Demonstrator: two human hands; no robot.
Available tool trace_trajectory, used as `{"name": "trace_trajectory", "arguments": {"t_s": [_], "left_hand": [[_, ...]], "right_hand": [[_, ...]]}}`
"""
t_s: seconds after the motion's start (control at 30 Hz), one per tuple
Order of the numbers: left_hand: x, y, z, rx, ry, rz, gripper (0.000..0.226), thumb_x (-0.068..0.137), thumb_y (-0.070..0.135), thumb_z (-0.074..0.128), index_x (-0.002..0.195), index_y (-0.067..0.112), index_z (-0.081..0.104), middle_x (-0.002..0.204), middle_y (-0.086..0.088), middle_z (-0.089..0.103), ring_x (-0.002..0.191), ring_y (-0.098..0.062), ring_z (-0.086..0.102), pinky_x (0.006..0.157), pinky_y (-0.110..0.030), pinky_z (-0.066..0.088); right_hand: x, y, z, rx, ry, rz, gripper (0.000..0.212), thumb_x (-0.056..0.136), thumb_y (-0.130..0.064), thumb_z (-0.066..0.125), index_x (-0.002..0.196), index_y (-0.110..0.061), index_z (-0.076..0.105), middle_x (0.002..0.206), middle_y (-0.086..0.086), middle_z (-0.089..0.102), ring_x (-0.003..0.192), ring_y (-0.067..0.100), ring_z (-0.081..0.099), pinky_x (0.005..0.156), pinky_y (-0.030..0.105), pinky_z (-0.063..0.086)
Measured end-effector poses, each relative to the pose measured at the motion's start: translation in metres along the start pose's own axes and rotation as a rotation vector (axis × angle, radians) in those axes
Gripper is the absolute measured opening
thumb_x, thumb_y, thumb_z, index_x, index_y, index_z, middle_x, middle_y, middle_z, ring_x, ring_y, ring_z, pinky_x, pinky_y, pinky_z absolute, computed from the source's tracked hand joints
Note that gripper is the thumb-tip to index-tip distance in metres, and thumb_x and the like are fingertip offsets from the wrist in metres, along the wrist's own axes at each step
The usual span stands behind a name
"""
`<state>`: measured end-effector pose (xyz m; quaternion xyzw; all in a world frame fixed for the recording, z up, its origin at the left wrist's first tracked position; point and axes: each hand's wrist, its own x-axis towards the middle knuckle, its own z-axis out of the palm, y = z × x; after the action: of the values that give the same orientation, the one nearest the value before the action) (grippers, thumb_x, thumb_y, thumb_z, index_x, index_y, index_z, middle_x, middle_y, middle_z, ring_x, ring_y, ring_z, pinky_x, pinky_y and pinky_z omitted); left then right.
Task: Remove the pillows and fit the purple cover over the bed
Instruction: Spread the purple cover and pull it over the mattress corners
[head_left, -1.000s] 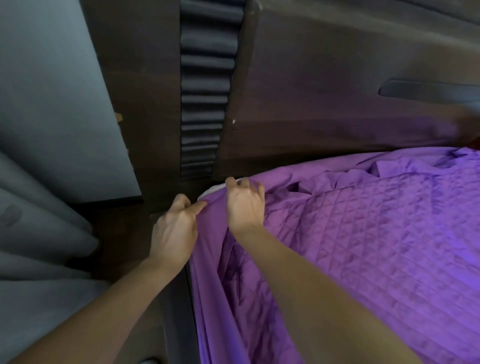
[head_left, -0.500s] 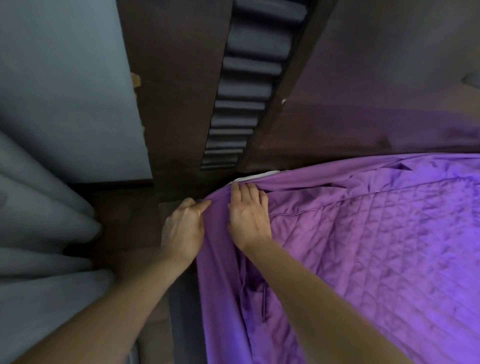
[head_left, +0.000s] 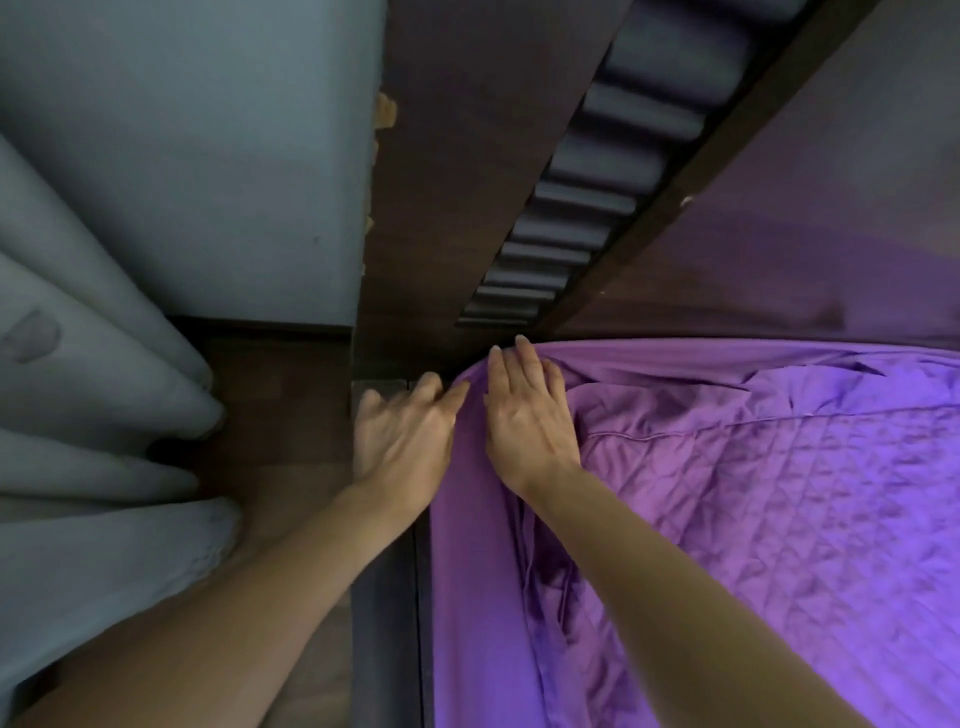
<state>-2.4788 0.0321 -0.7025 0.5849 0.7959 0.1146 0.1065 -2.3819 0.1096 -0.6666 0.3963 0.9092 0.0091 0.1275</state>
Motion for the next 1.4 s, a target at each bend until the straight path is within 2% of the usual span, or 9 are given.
{"name": "trace_trajectory", "arguments": {"t_s": [0.07,0.13,0.43,0.73,0.83,0.93,1.13,1.23,1.4], "left_hand": [[0.006,-0.003,0.006,-0.014,-0.042,-0.045,0.047,0.095,0.02,0.039,0.141,0.03,0.033,0.122,0.0,0.051,0.089,-0.02,0.063,0.079,-0.036,0.036],[0.011,-0.004,0.013,-0.059,-0.093,-0.088,0.047,0.097,0.02,0.036,0.142,0.031,0.031,0.124,0.002,0.051,0.093,-0.018,0.062,0.082,-0.036,0.036],[0.02,-0.013,0.042,-0.305,-0.277,-0.228,0.03,0.096,0.033,0.039,0.123,0.04,0.049,0.117,0.004,0.059,0.106,-0.019,0.058,0.089,-0.038,0.033],[-0.008,-0.011,0.068,-0.421,-0.257,-0.16,0.047,0.097,0.031,0.036,0.142,0.041,0.024,0.114,-0.003,0.048,0.099,-0.026,0.056,0.088,-0.036,0.035],[-0.024,-0.007,0.074,-0.719,-0.142,-0.255,0.047,0.091,0.01,0.042,0.133,0.031,0.035,0.111,-0.006,0.053,0.094,-0.031,0.058,0.079,-0.042,0.047],[-0.029,-0.007,0.077,-1.035,-0.046,-0.426,0.034,0.083,-0.003,0.044,0.11,0.018,0.04,0.089,-0.006,0.061,0.081,-0.028,0.061,0.073,-0.048,0.049],[-0.038,-0.016,0.08,-1.53,-0.265,-0.645,0.018,0.094,0.015,0.049,0.089,0.031,0.046,0.079,-0.006,0.06,0.072,-0.018,0.054,0.068,-0.036,0.045],[-0.041,-0.02,0.077,-1.635,-0.323,-0.673,0.02,0.098,0.015,0.04,0.087,0.028,0.05,0.084,-0.004,0.058,0.075,-0.016,0.053,0.072,-0.032,0.044],[-0.058,-0.022,0.086,-1.607,-0.364,-0.557,0.013,0.091,0.004,0.054,0.093,0.017,0.051,0.086,-0.007,0.06,0.078,-0.013,0.055,0.073,-0.025,0.045]], "right_hand": [[0.005,0.0,-0.002,-0.019,-0.15,-0.035,0.059,0.09,-0.015,0.016,0.146,0.004,0.015,0.154,0.016,0.023,0.145,0.029,0.008,0.115,0.047,0.013],[0.009,-0.003,-0.001,-0.071,-0.214,-0.036,0.057,0.097,-0.017,0.022,0.147,0.001,0.004,0.157,0.013,0.01,0.145,0.027,-0.003,0.115,0.047,0.005],[0.027,-0.03,0.014,-0.393,-0.295,-0.161,0.049,0.099,-0.028,0.025,0.141,-0.007,0.037,0.147,0.014,0.035,0.139,0.034,0.015,0.11,0.051,0.009],[-0.012,-0.035,0.018,-0.481,-0.338,-0.239,0.059,0.098,-0.028,0.026,0.147,0.002,0.01,0.155,0.017,0.011,0.143,0.037,-0.01,0.108,0.06,-0.009],[-0.01,-0.032,0.01,-0.472,-0.365,-0.285,0.056,0.098,-0.027,0.027,0.146,-0.001,0.019,0.154,0.014,0.019,0.143,0.033,-0.004,0.11,0.059,-0.005],[0.002,-0.029,0.003,-0.519,-0.382,-0.348,0.051,0.096,-0.029,0.031,0.142,-0.006,0.034,0.15,0.01,0.03,0.141,0.031,0.01,0.11,0.057,0.003],[0.014,-0.033,0.005,-0.634,-0.446,-0.384,0.048,0.095,-0.03,0.034,0.14,-0.014,0.041,0.15,0.005,0.032,0.139,0.028,0.017,0.109,0.056,0.006],[0.014,-0.034,0.005,-0.673,-0.435,-0.381,0.046,0.094,-0.03,0.035,0.137,-0.016,0.045,0.148,0.005,0.034,0.136,0.028,0.021,0.109,0.057,0.007],[0.012,-0.037,0.008,-0.74,-0.437,-0.383,0.044,0.093,-0.029,0.04,0.135,-0.017,0.047,0.147,0.005,0.034,0.135,0.028,0.024,0.11,0.059,0.005]]}}
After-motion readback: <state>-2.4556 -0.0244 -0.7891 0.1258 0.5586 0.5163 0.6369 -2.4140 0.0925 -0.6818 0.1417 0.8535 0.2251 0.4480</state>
